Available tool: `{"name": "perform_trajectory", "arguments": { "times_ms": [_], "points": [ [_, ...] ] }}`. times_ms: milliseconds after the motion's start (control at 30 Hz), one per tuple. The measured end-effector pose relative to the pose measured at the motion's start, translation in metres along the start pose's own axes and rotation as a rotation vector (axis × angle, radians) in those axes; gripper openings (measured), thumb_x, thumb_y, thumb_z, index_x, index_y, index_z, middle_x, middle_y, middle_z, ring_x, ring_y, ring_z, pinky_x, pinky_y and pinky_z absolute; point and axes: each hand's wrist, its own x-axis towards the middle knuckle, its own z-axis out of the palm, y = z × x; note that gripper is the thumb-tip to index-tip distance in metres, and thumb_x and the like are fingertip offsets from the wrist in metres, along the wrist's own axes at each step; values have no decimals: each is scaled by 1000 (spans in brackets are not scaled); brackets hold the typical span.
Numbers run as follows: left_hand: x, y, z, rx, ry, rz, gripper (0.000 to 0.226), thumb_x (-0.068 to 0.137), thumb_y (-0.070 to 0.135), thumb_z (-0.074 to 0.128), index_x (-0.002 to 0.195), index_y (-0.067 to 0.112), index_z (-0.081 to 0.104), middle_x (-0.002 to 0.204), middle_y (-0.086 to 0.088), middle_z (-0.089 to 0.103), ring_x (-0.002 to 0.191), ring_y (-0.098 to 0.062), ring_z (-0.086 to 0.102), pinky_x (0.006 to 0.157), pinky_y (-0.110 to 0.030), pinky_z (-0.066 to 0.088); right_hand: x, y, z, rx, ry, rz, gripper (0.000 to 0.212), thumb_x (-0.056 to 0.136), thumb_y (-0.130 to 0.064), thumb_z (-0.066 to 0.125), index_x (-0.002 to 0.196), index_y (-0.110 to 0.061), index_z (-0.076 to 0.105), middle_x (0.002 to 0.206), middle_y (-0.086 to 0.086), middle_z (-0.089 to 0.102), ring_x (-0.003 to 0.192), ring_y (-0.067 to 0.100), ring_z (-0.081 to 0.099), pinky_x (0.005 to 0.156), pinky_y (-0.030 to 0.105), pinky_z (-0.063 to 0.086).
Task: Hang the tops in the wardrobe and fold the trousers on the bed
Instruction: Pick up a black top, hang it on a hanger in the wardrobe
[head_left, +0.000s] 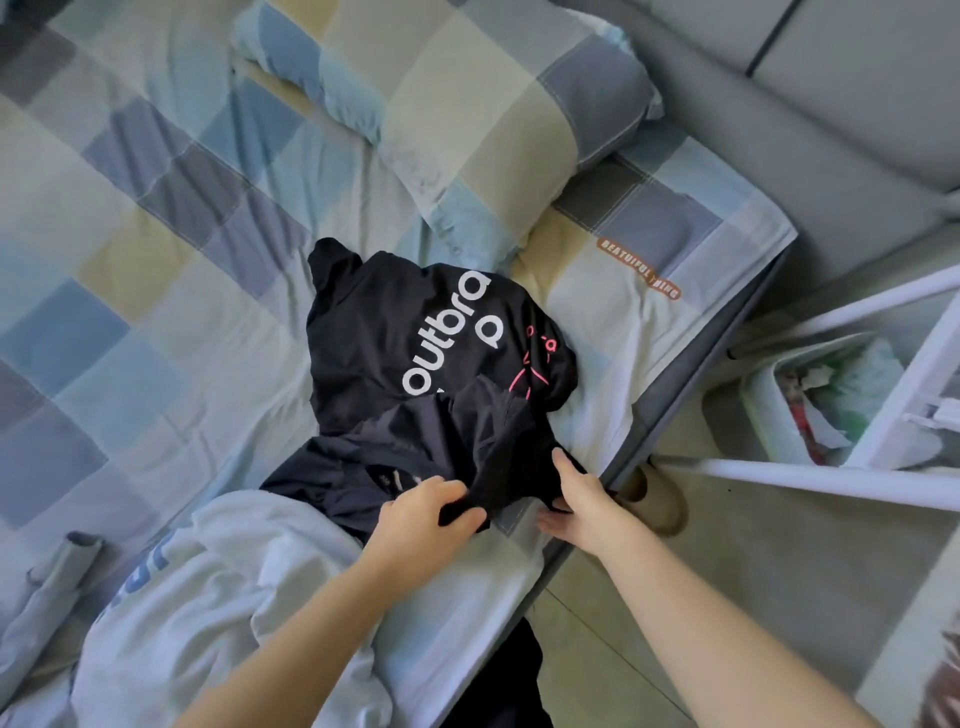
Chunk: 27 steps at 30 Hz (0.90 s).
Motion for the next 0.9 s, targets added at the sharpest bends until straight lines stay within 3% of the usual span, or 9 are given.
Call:
{"name": "perform_trajectory", "arguments": {
  "times_ms": [133, 233, 300, 400, 533, 600, 667, 767, 900],
  "points": [
    [-48, 16, -20, -201, 46, 85, 44, 94, 39, 60, 61, 16, 42, 72, 5, 43, 64, -13, 45, 67, -32, 39, -12, -2, 12, 252, -112, 22, 47, 92, -49, 55, 118, -12, 53, 112, 18, 62, 95, 36, 65, 77, 45, 57],
    [-71, 8, -32, -248, 66, 67, 52, 94, 30, 61, 51, 20, 33, 63, 12, 39, 57, -8, 36, 60, -22, 31, -18, -10, 26, -121, 50, -117, 39, 91, -32, 61, 121, -9, 52, 108, 13, 62, 85, 27, 62, 67, 31, 53],
    [-78, -6, -36, -255, 107, 39, 52, 93, 27, 62, 52, 17, 33, 61, 12, 39, 55, -6, 36, 58, -18, 29, -17, -22, 36, -175, 112, -234, 24, 90, -17, 60, 111, -7, 55, 99, 13, 60, 75, 22, 57, 58, 27, 47],
    [-79, -29, -41, -354, 186, -120, 50, 92, 27, 63, 54, 12, 34, 60, 8, 37, 53, -5, 34, 54, -15, 30, -17, -42, 46, 3, 55, -237, 13, 91, 1, 52, 87, -11, 54, 95, 15, 58, 70, 22, 55, 55, 31, 45],
    [-79, -49, -48, -699, 235, -444, 42, 92, 43, 59, 70, 7, 55, 70, -4, 50, 67, -15, 51, 65, -24, 42, -42, -46, 57, 269, 2, -201, 20, 94, 6, 36, 100, -5, 52, 94, 17, 56, 75, 29, 57, 60, 43, 50],
    [-83, -53, -55, -924, 328, -640, 34, 95, 34, 57, 76, 5, 61, 79, -9, 62, 73, -21, 59, 70, -31, 45, -66, -38, 61, 288, -19, -181, 20, 96, 1, 37, 97, -4, 56, 94, 15, 59, 75, 27, 59, 54, 37, 52],
    [-93, -55, -65, -1079, 331, -701, 18, 95, 18, 58, 89, 5, 68, 89, -16, 68, 76, -27, 62, 70, -33, 47, -98, -28, 63, 237, -38, -170, 19, 99, -20, 46, 101, -9, 61, 95, 11, 65, 80, 26, 64, 64, 36, 55],
    [-122, -47, -93, -1270, 253, -652, 18, 95, 11, 56, 103, -2, 66, 77, -15, 71, 60, -24, 66, 55, -30, 47, -162, -15, 60, 132, -163, -116, 31, 95, -39, 55, 110, -15, 66, 107, 10, 71, 97, 29, 68, 83, 42, 55],
    [-176, -11, -142, -1466, 183, -439, 20, 97, 23, 53, 98, 7, 64, 71, -6, 71, 57, -19, 63, 61, -30, 49, -257, -1, 44, 137, -255, -288, 30, 92, -23, 61, 118, -8, 66, 110, 15, 70, 102, 31, 66, 87, 41, 53]
  ]
}}
